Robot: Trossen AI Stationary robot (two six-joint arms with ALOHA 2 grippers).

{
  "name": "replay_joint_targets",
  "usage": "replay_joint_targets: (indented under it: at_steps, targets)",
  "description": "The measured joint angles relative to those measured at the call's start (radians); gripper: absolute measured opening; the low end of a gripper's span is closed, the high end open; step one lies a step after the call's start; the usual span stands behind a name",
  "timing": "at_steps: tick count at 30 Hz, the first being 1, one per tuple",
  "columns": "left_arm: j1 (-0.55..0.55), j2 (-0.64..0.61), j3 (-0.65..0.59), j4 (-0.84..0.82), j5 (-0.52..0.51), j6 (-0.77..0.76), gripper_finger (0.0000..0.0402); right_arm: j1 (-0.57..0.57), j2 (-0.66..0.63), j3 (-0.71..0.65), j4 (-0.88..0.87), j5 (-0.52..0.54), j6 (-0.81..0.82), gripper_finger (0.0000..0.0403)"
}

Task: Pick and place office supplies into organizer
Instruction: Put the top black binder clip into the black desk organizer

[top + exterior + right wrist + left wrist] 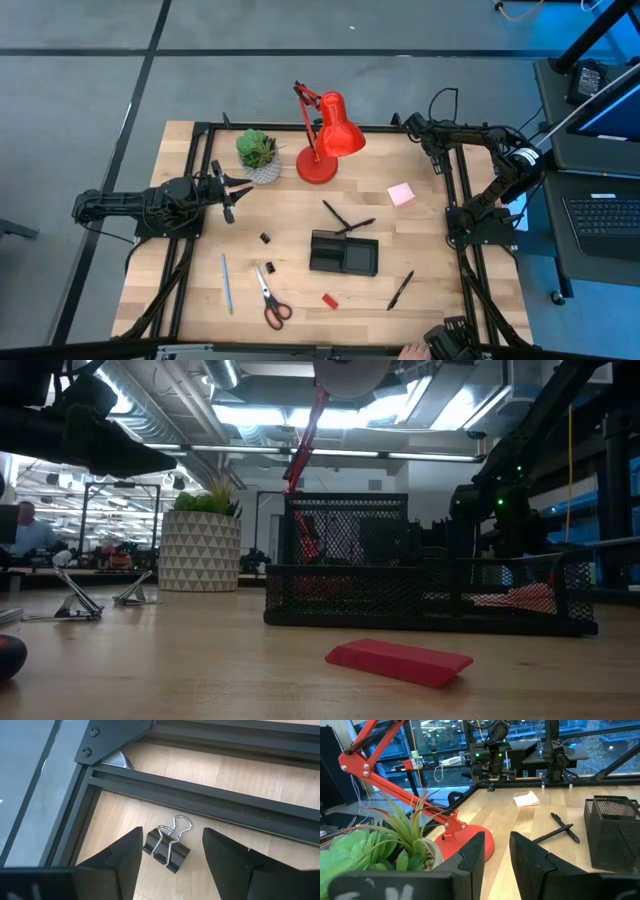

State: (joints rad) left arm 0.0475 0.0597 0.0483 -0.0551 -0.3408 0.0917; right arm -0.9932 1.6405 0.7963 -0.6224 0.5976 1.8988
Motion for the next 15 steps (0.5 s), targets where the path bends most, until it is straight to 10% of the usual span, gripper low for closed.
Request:
replay_joint_targets:
  at_steps: [15]
  targets:
    - [0.000, 0.000, 0.000, 0.000, 0.000, 0.000, 0.0086, 0.000, 0.000, 0.000, 0.006, 0.003, 0.034, 0.0208]
